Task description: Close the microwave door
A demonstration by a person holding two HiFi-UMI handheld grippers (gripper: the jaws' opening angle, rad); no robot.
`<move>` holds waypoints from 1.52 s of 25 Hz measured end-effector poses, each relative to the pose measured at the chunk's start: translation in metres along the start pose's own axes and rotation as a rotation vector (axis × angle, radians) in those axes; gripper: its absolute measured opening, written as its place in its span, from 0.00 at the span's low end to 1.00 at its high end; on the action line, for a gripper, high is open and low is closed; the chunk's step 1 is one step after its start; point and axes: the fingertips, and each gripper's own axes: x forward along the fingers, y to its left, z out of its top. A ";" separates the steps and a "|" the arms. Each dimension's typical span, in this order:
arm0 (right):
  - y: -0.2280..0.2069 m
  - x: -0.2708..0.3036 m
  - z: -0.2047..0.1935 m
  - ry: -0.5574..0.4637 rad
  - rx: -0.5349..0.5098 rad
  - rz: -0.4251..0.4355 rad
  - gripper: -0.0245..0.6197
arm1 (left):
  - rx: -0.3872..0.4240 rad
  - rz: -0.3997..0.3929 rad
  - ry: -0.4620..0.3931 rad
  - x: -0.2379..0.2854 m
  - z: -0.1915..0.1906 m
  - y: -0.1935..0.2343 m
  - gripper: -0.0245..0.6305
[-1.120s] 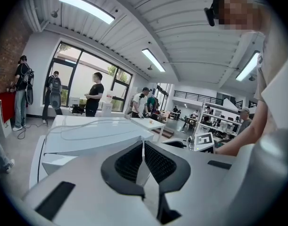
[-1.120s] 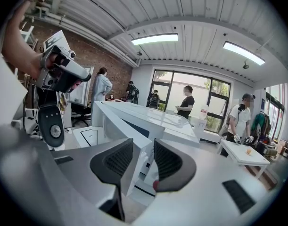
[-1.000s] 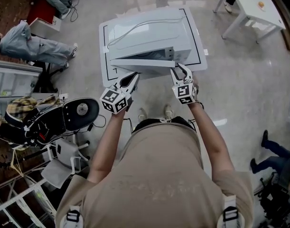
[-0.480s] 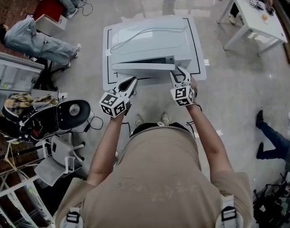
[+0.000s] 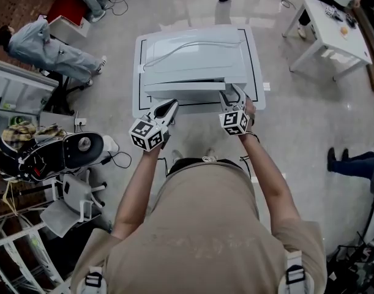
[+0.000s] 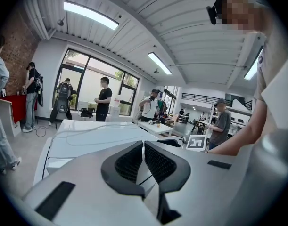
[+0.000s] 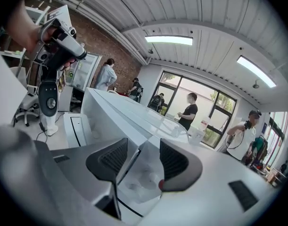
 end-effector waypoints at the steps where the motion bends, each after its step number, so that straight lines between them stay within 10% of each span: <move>1: -0.001 0.001 0.001 0.000 -0.005 -0.001 0.35 | 0.000 0.003 -0.001 0.000 0.001 0.000 0.05; 20: -0.010 0.032 0.005 0.108 -0.084 -0.015 0.44 | -0.002 0.025 0.003 -0.002 0.004 0.013 0.05; 38: -0.077 -0.103 0.105 -0.248 0.349 0.021 0.44 | -0.033 -0.072 -0.108 -0.014 0.041 -0.030 0.05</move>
